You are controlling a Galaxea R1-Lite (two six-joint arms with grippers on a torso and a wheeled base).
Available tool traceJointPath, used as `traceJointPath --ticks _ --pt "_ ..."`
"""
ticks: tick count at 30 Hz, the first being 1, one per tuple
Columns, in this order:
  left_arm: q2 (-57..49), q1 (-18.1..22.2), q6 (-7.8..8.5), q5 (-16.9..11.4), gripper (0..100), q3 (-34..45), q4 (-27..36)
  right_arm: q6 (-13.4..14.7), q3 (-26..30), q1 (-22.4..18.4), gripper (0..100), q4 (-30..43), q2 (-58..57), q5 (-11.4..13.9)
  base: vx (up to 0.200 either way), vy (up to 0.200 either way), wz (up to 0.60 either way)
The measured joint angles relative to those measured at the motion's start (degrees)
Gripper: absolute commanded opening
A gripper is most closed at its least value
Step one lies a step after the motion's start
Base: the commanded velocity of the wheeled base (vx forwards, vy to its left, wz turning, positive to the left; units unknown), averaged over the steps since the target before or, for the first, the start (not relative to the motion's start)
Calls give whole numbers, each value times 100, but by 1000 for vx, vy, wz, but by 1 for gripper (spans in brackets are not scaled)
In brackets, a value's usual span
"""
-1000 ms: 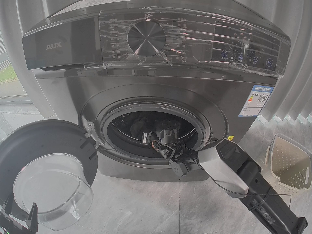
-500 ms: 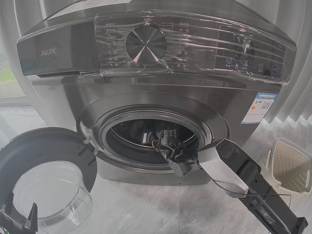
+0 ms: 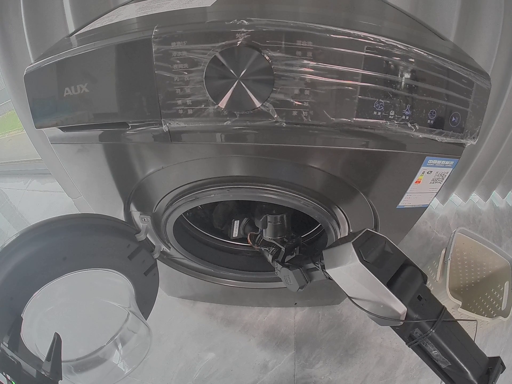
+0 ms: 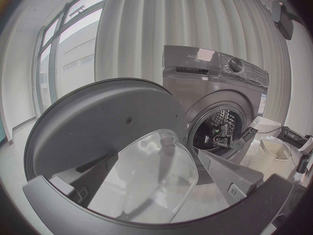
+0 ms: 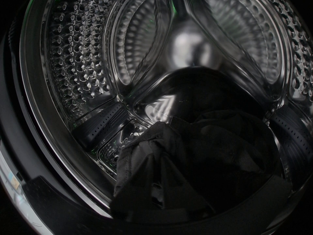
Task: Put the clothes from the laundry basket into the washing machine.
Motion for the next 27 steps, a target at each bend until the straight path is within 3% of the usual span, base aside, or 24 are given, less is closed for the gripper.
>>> traceJointPath --ticks 7,12,27 --pt "0 0 0 0 100 0 -2 16 0 2 100 -66 -24 -16 0 0 0" --pt "0 0 -2 1 100 0 0 13 0 13 100 -104 -88 -169 0 0 0" --pt "0 0 0 1 100 0 0 5 5 140 100 -336 -127 -194 0 0 0"
